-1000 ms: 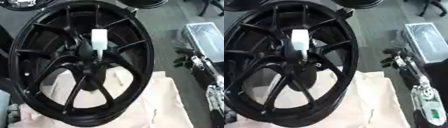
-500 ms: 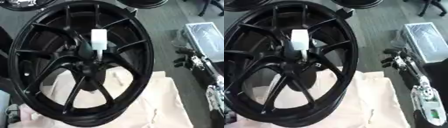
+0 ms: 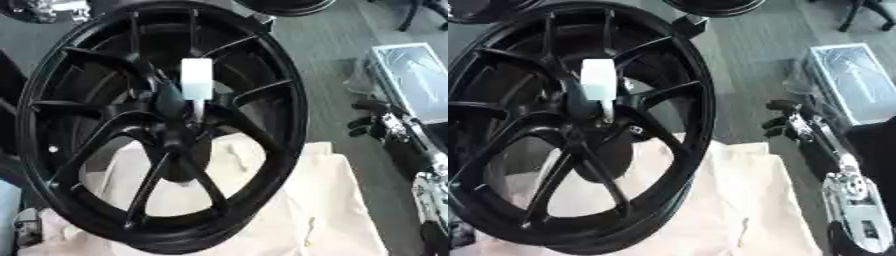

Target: Pull the pin out of the wheel hub.

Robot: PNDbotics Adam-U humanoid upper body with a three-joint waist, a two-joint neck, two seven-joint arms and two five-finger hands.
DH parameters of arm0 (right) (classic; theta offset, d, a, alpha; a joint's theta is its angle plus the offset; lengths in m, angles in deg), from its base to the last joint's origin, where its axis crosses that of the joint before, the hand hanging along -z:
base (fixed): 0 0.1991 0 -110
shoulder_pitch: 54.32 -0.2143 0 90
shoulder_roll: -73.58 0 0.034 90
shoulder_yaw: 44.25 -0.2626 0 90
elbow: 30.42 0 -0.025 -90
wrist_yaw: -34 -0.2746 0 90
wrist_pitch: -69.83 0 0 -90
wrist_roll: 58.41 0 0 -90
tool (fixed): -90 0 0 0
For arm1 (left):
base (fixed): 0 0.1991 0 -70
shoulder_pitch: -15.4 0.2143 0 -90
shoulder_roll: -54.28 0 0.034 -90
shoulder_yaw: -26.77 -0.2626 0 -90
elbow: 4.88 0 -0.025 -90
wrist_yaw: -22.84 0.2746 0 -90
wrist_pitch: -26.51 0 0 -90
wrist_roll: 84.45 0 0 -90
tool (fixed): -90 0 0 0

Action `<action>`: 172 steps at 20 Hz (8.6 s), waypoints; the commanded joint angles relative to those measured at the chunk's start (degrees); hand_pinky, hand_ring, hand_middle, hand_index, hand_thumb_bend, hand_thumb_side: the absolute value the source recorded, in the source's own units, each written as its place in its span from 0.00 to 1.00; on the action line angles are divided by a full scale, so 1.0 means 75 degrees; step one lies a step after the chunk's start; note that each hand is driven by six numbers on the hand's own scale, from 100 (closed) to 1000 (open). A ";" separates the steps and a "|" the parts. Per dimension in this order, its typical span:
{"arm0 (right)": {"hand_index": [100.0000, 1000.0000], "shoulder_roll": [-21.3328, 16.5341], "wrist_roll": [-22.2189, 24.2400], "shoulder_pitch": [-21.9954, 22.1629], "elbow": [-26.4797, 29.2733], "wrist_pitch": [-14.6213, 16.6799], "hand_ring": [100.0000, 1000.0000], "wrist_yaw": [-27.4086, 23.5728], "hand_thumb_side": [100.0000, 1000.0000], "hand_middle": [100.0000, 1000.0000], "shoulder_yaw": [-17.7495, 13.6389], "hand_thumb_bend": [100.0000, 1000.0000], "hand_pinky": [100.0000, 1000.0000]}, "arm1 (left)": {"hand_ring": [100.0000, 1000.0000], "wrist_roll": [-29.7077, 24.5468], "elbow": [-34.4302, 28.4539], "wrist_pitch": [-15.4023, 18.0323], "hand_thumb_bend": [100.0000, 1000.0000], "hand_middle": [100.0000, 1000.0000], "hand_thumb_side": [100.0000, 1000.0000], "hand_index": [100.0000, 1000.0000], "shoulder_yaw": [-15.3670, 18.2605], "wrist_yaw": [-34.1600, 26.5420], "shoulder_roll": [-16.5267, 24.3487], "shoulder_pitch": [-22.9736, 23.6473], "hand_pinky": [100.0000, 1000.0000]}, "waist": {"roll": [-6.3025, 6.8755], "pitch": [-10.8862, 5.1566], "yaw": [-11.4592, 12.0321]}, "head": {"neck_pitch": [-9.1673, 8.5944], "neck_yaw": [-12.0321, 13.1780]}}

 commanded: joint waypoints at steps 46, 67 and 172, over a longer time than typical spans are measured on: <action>0.75 0.0022 -0.0084 -0.0059 -0.0019 -0.0140 0.57 0.0384 0.71 0.74 -0.0110 0.00 0.56 | 0.90 0.0004 -0.1093 -0.0344 0.29 0.82 0.68 0.86 -0.1537 0.2234 -0.0100 -0.0864 0.96 | 0.0113 -0.0007 0.0081 | 0.0017 -0.0050; 0.75 0.0053 -0.0022 -0.0081 -0.0097 -0.0185 0.57 0.0459 0.73 0.74 -0.0123 0.00 0.56 | 0.89 0.0004 -0.0213 -0.0295 0.23 0.80 0.77 0.88 -0.1573 0.2628 -0.0256 -0.0658 0.96 | 0.0136 -0.0006 0.0047 | 0.0061 -0.0054; 0.76 0.0192 0.0142 -0.0236 -0.0271 -0.0432 0.58 0.0840 0.80 0.74 -0.0136 0.00 0.57 | 0.78 0.0004 0.0785 -0.0456 0.00 0.63 0.20 0.44 -0.1448 0.3302 -0.1192 -0.0814 0.89 | 0.0175 0.0118 -0.0082 | -0.0020 0.0059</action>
